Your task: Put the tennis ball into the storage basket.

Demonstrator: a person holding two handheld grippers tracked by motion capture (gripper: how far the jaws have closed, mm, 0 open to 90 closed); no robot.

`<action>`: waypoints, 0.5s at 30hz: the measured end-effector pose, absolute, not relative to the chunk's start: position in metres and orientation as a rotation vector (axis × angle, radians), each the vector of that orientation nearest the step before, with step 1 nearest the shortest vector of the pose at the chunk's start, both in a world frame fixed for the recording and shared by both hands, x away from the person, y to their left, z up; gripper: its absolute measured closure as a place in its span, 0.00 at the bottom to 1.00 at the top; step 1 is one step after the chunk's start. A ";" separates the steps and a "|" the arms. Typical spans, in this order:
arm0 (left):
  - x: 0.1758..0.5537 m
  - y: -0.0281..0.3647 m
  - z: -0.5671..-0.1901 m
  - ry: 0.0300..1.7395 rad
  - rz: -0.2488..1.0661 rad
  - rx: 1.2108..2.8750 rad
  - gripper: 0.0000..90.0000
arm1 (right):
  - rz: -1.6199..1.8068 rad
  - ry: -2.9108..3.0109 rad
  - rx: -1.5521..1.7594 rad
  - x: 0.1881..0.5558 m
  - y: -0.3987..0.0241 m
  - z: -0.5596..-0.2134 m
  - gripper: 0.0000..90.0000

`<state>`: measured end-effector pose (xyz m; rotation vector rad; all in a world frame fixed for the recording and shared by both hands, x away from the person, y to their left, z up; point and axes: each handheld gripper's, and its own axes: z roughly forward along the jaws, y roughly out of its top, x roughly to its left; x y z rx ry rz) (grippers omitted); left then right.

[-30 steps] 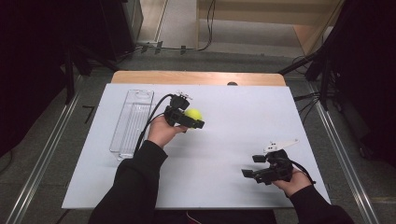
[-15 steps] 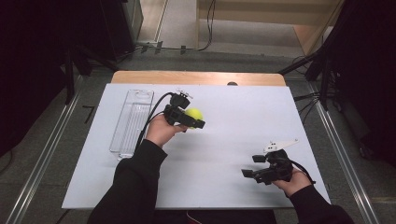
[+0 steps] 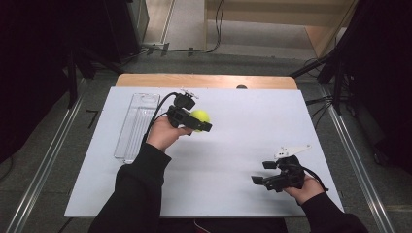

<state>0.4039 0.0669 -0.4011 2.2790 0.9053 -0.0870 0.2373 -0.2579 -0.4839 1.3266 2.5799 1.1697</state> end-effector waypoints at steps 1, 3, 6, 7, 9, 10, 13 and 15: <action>0.404 0.067 -0.400 0.902 -0.083 2.280 0.29 | 1.170 2.578 1.326 0.237 -0.258 -0.484 0.21; 0.404 0.069 -0.398 0.892 -0.072 2.288 0.29 | 1.169 2.578 1.325 0.237 -0.258 -0.484 0.21; 0.404 0.072 -0.395 0.894 -0.072 2.287 0.29 | 1.171 2.577 1.329 0.237 -0.258 -0.483 0.21; 0.404 0.073 -0.395 0.893 -0.075 2.287 0.29 | 1.171 2.576 1.329 0.237 -0.258 -0.484 0.21; 0.404 0.075 -0.393 0.897 -0.074 2.282 0.29 | 1.171 2.576 1.329 0.237 -0.259 -0.483 0.21; 0.404 0.076 -0.392 0.895 -0.072 2.283 0.29 | 1.171 2.575 1.330 0.237 -0.258 -0.484 0.21; 0.404 0.080 -0.389 0.894 -0.070 2.282 0.29 | 1.172 2.575 1.328 0.237 -0.258 -0.483 0.21; 0.404 0.082 -0.387 0.896 -0.065 2.279 0.29 | 1.172 2.575 1.328 0.237 -0.259 -0.483 0.21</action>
